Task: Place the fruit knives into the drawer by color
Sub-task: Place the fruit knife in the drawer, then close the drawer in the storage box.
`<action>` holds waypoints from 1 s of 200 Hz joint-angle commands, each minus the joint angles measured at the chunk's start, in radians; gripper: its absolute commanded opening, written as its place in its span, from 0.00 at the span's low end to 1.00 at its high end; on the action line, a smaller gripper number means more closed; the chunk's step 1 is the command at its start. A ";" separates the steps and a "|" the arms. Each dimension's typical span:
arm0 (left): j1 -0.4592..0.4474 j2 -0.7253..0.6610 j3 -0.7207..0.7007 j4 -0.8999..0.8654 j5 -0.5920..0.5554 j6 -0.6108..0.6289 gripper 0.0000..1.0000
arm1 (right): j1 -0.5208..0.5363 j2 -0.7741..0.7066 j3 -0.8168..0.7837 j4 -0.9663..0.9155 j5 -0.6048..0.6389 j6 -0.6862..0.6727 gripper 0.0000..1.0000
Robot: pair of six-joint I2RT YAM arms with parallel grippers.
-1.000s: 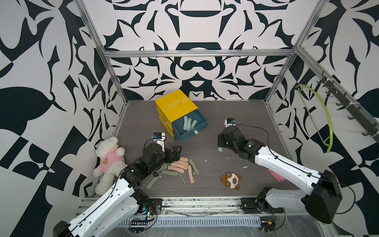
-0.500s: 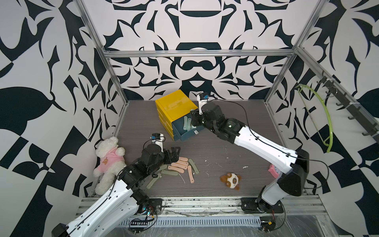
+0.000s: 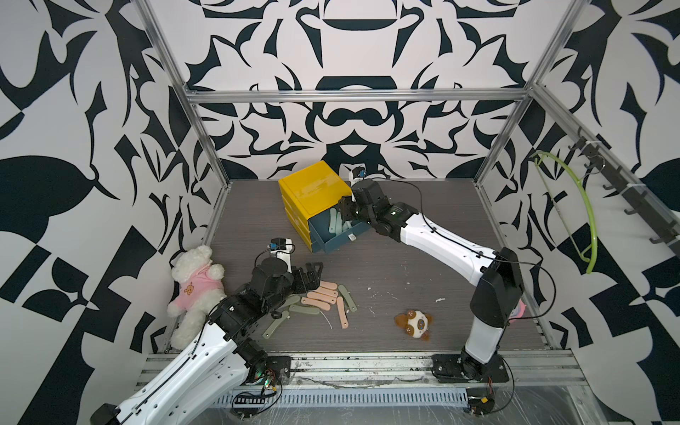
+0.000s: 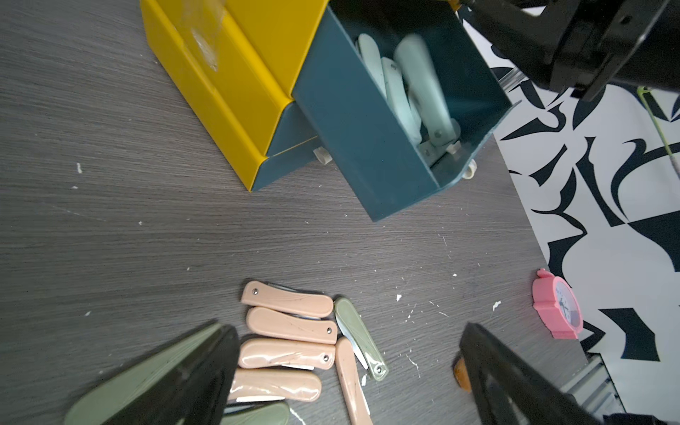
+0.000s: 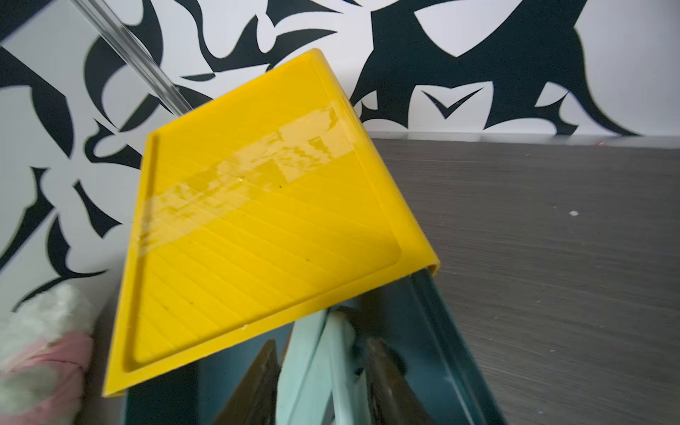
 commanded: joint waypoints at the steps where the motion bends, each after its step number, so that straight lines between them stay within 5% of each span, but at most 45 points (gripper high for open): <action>1: -0.002 -0.001 0.050 -0.017 -0.016 0.006 0.99 | 0.005 -0.065 0.049 0.029 -0.023 -0.001 0.46; 72: -0.001 0.076 0.204 -0.082 -0.091 0.074 0.99 | 0.006 -0.263 -0.129 0.037 -0.106 0.072 0.49; 110: 0.018 0.232 0.354 -0.110 -0.135 0.146 0.99 | 0.026 -0.402 -0.332 0.070 -0.131 0.138 0.52; 168: 0.215 0.504 0.619 -0.085 -0.124 0.180 0.99 | 0.053 -0.536 -0.582 0.113 -0.086 0.272 0.55; 200: 0.229 0.692 0.730 -0.110 -0.204 0.214 0.99 | 0.053 -0.547 -0.653 0.146 -0.086 0.323 0.56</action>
